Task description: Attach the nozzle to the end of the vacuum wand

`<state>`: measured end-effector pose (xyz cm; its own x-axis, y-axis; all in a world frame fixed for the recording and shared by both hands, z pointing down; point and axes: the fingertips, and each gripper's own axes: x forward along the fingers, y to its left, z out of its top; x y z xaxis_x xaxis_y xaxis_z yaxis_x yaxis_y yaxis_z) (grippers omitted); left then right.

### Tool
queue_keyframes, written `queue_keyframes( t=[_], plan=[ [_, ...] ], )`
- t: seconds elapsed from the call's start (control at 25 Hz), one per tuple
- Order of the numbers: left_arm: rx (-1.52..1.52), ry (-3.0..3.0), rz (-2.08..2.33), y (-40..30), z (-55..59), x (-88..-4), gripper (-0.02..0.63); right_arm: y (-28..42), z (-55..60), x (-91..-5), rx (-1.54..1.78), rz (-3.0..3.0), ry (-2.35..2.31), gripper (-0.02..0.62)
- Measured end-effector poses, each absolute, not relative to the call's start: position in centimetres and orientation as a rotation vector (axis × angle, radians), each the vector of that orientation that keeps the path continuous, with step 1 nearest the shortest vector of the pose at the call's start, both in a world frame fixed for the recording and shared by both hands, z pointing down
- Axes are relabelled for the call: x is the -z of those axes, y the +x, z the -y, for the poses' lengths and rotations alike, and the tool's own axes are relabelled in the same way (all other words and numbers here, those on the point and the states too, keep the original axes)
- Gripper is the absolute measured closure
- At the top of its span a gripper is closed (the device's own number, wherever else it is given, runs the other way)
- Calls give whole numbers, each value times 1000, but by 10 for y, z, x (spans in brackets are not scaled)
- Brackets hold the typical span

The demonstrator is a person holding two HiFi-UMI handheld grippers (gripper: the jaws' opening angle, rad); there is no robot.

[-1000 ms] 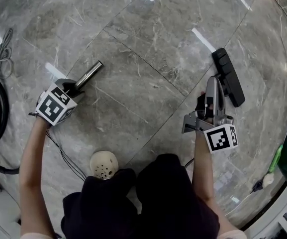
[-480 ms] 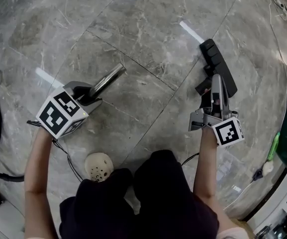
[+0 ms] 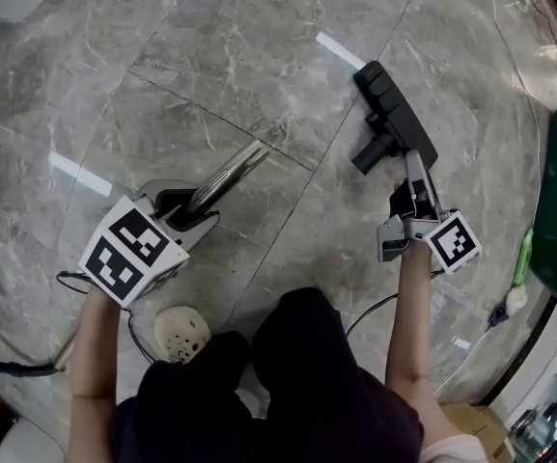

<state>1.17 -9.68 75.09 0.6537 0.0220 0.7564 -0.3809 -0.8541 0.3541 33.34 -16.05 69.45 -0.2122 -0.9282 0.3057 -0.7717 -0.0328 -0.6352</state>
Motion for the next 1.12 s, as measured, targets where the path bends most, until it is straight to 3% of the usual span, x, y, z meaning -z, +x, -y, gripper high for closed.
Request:
queue_keyframes(
  t=[0.44,1.12],
  plan=[
    [-1101,2392,285,15,98,-750,452,336,157,-762,1803,-1637,-1870,400],
    [-1014,2396,245,19,96,-753,451,340,174,-799,2063,-1358,-2135,379]
  ],
)
